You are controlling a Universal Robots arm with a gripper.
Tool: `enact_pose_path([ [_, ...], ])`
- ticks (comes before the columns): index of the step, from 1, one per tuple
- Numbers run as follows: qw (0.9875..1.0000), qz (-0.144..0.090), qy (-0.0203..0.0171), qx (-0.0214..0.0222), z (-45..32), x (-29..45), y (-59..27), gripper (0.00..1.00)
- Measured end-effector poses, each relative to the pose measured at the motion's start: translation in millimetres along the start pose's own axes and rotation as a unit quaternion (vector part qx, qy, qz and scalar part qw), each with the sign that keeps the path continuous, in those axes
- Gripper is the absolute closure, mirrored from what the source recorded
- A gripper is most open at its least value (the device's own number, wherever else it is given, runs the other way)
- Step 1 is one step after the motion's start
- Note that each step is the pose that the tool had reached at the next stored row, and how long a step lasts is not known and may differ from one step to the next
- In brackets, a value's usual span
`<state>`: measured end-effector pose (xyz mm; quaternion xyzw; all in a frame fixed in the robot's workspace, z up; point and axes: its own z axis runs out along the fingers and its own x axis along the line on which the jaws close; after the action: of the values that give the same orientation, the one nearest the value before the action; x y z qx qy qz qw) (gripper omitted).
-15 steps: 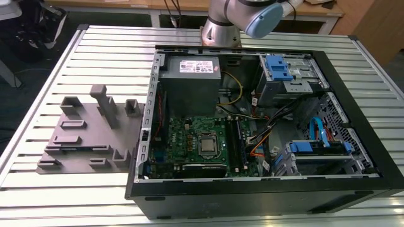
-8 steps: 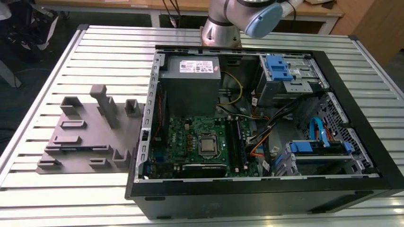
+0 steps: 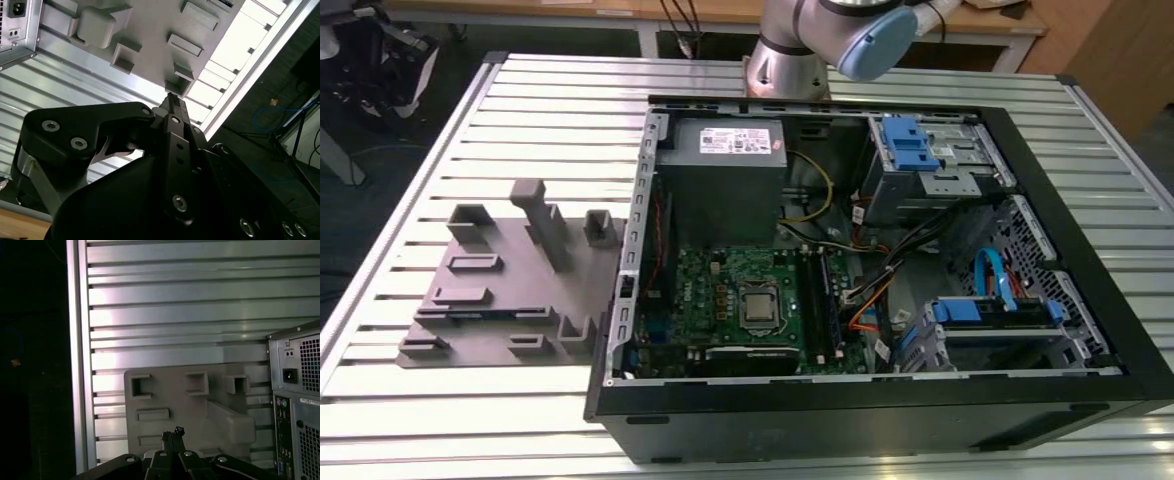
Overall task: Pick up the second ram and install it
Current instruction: 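Reach for the second ram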
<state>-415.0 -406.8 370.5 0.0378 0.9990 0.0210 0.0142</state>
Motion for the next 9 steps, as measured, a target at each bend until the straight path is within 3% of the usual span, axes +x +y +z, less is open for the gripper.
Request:
enact_pose_path([
  [9, 1.0000, 0.000, -0.0001, 0.0000, 16.0, 1.6, -11.8, 0.89],
])
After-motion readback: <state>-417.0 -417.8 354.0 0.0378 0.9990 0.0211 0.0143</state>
